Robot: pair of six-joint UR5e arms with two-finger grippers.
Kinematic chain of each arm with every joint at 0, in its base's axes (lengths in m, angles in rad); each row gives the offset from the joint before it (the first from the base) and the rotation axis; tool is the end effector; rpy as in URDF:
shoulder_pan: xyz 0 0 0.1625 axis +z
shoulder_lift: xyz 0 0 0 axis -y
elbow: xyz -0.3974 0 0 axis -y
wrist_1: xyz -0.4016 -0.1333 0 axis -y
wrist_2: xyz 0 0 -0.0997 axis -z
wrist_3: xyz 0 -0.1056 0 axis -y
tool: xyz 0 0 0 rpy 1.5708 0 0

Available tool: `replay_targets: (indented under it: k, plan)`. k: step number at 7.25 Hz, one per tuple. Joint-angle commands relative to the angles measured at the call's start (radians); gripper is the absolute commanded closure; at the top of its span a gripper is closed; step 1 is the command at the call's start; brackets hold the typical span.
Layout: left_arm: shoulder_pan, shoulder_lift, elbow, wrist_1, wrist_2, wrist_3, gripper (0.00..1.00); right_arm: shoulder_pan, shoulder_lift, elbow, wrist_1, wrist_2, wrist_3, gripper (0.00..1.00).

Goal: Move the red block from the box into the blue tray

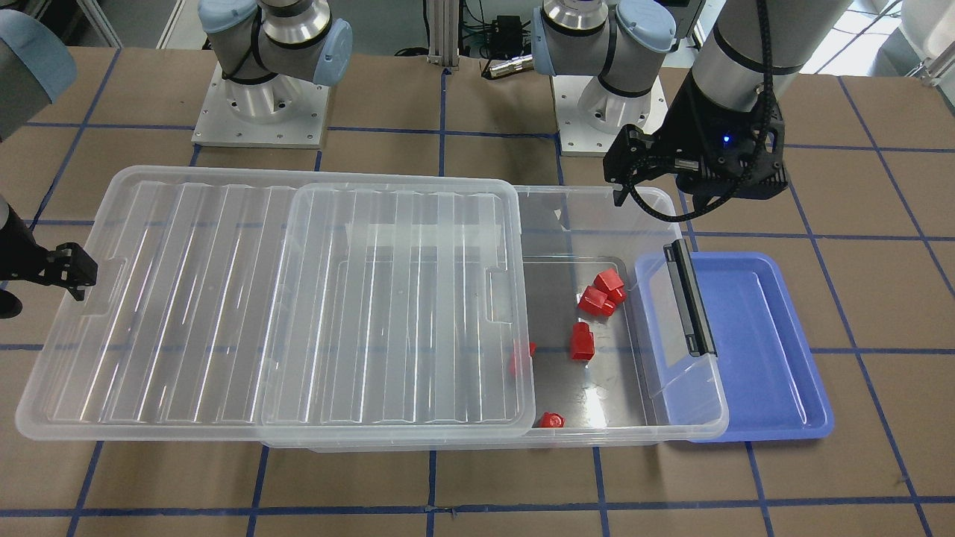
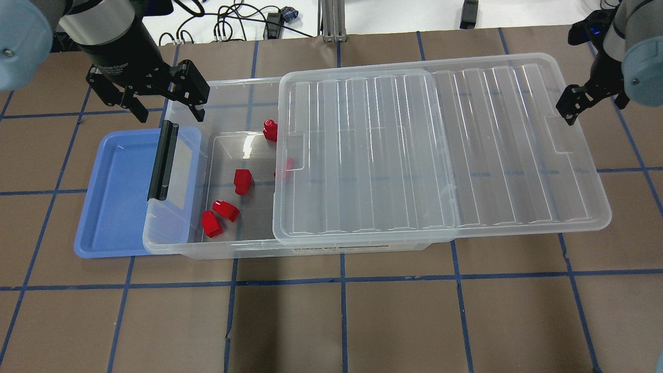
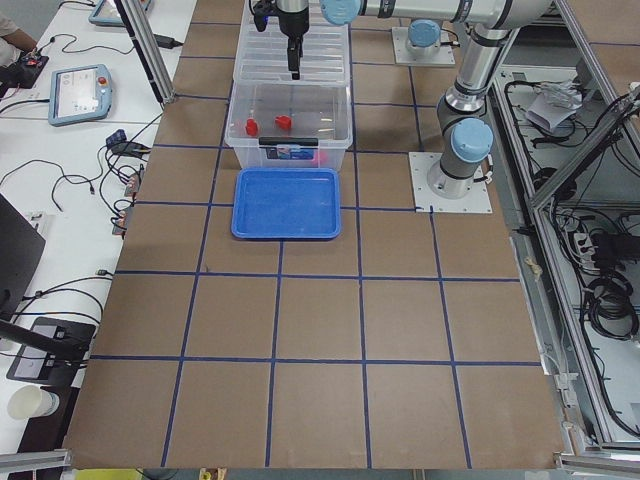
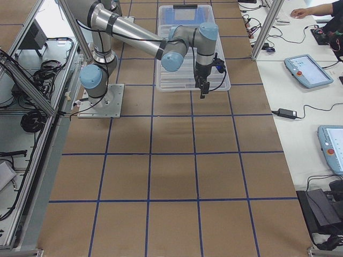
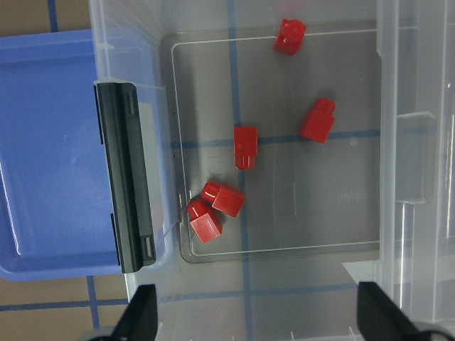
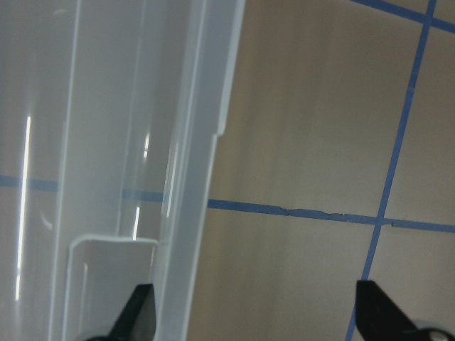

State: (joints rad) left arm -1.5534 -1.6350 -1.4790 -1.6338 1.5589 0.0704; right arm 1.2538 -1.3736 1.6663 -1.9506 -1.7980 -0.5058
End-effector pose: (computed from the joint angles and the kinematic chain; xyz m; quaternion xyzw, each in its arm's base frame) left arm -0.1254 -0.5251 0.4611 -0.0264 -0.9995 -0.0174 0.0067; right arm -0.0738 -0.5764 0.3425 0.0887 -0.9887 -0.0056 0.1211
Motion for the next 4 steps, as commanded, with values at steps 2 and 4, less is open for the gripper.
replay_targets:
  k: [2,4]
  plan:
    - [-0.007,-0.063,-0.094,0.11,-0.002,0.009,0.0,0.007,-0.018,-0.083,0.092,0.006,0.044,0.0]
    - [-0.011,-0.139,-0.209,0.289,-0.005,0.008,0.0,0.016,-0.032,-0.216,0.317,0.108,0.233,0.0]
